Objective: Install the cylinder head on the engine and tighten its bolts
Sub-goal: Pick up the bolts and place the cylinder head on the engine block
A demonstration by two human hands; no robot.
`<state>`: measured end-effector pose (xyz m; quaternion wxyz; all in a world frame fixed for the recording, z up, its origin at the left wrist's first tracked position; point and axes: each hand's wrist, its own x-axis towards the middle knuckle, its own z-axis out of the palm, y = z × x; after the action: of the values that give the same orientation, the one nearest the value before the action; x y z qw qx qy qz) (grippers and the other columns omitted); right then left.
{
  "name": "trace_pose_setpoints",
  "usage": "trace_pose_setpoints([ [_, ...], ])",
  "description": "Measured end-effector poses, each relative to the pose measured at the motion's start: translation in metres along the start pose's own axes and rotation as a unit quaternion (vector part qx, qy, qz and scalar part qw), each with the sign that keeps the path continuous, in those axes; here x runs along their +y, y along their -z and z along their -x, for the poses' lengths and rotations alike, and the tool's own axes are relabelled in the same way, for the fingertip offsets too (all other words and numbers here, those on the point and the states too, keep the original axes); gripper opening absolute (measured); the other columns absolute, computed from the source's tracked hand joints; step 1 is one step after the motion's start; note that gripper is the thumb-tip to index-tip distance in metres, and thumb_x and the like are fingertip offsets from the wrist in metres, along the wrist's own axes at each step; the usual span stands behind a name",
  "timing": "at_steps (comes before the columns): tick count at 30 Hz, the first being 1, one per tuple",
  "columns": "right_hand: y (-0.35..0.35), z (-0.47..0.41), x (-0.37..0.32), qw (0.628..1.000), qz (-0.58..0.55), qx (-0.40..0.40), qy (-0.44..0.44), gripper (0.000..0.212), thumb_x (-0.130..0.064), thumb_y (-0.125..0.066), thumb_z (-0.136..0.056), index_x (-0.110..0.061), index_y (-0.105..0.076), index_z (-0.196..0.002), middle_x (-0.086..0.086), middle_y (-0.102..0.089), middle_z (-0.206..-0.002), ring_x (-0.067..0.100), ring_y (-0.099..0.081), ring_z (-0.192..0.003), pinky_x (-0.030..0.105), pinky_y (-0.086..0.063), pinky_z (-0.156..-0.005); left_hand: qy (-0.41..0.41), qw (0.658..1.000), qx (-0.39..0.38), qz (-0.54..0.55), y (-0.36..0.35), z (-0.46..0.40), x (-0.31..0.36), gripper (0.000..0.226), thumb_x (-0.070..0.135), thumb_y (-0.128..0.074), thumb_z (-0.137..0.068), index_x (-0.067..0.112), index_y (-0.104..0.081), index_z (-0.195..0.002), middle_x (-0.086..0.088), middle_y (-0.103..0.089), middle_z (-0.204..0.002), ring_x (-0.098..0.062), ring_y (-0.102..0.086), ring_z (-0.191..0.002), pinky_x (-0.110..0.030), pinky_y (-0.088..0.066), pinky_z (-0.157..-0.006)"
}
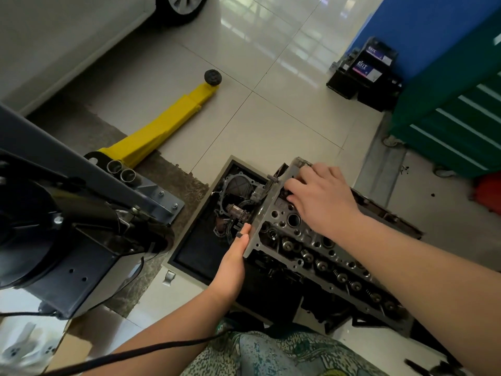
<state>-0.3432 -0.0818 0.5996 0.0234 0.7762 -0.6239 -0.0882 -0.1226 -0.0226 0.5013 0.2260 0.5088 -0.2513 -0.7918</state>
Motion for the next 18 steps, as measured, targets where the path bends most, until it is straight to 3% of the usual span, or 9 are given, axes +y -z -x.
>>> trace_pose_setpoints([
  [4,0.011,-0.007,-0.002,0.998,0.022,-0.031,0.046,0.019,-0.034,-0.060,-0.101,-0.018,-0.067,-0.108,0.004,-0.068,-0.100,0.031,-0.059,-0.099,0.046,-0.046,-0.087,0.002,1.000,0.004,0.014,-0.001,-0.002,0.000,0.046,0.047,-0.041,-0.110,0.038,-0.045,-0.156,0.018,-0.041,-0.162,-0.008,-0.033,-0.153,-0.043,-0.019,-0.130],
  [9,0.019,-0.018,-0.003,0.994,-0.009,-0.090,0.060,0.026,-0.032,-0.044,-0.108,-0.016,-0.064,-0.112,0.002,-0.069,-0.105,0.026,-0.060,-0.096,0.041,-0.050,-0.084,0.009,1.000,-0.008,0.008,0.000,-0.007,0.003,0.038,0.048,-0.043,-0.110,0.048,-0.050,-0.147,0.021,-0.043,-0.160,-0.006,-0.036,-0.151,-0.046,-0.022,-0.130],
  [15,0.016,-0.018,-0.011,0.992,-0.034,-0.119,0.002,0.029,-0.036,-0.037,-0.109,-0.017,-0.058,-0.106,0.001,-0.067,-0.097,0.025,-0.058,-0.093,0.043,-0.055,-0.079,-0.009,0.999,-0.026,-0.018,0.005,-0.008,0.004,0.046,0.071,-0.057,-0.085,0.062,-0.057,-0.131,0.022,-0.047,-0.158,-0.005,-0.039,-0.150,-0.048,-0.022,-0.130],
  [18,0.011,-0.018,-0.013,0.989,-0.048,-0.129,-0.052,0.035,-0.042,-0.035,-0.110,-0.018,-0.060,-0.106,0.001,-0.069,-0.100,0.026,-0.060,-0.099,0.041,-0.053,-0.077,0.015,0.999,-0.027,-0.007,0.009,-0.011,0.001,0.038,0.063,-0.057,-0.095,0.060,-0.061,-0.133,0.021,-0.053,-0.154,-0.007,-0.046,-0.145,-0.046,-0.028,-0.127],
])
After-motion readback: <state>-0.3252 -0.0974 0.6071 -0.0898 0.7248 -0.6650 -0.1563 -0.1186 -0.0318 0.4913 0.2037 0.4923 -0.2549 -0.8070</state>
